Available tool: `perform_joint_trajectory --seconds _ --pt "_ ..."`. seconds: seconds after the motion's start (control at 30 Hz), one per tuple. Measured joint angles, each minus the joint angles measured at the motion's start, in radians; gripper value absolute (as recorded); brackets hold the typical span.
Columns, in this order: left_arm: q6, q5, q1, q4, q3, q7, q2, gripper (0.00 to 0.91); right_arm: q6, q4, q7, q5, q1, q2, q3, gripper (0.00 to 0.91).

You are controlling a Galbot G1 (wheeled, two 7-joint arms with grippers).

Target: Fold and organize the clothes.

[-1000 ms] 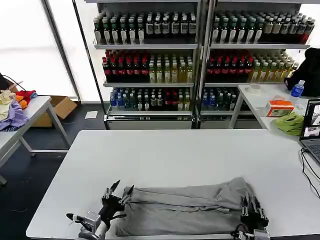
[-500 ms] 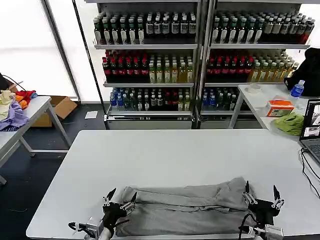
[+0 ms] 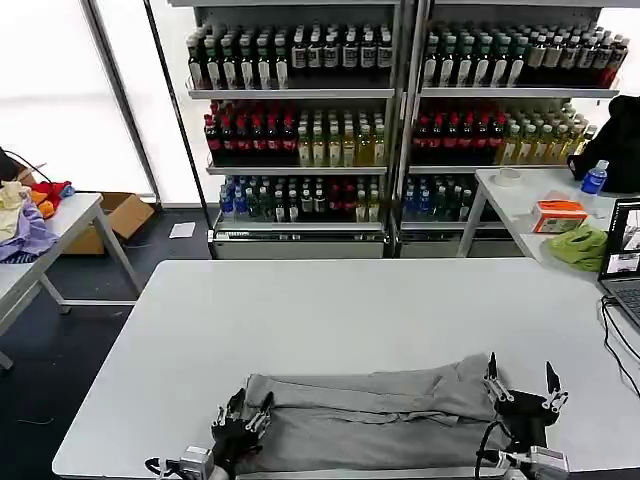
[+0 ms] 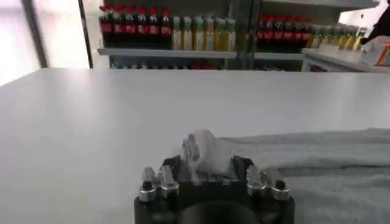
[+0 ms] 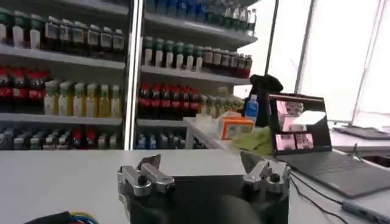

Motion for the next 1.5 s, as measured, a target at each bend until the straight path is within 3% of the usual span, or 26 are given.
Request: perform_joint_trajectory --seconds 0.6,0.77,1.17,1.33,1.5 --pt "-0.041 -0.034 0.002 -0.008 -0.056 0.035 0.008 0.0 -0.013 -0.007 0.002 0.001 0.041 0.003 -0.024 0.907" --pt "-0.044 -0.079 -0.005 -0.023 -0.17 0.054 0.072 0.0 -0.018 -0.017 0.003 0.009 0.058 0.006 -0.034 0.907" --pt "-0.063 -0.179 -0.029 0.126 -0.536 0.093 0.361 0.0 -0.026 -0.052 0.0 0.021 0.114 0.008 -0.066 0.907" --pt "-0.053 -0.203 -0.031 0.124 -0.569 0.088 0.393 0.0 -0.032 -0.056 -0.001 0.027 0.121 0.005 -0.06 0.907" --pt "-0.032 -0.233 -0.035 0.05 -0.507 0.067 0.365 0.0 -0.03 -0.069 -0.003 0.029 0.118 0.01 -0.052 0.907"
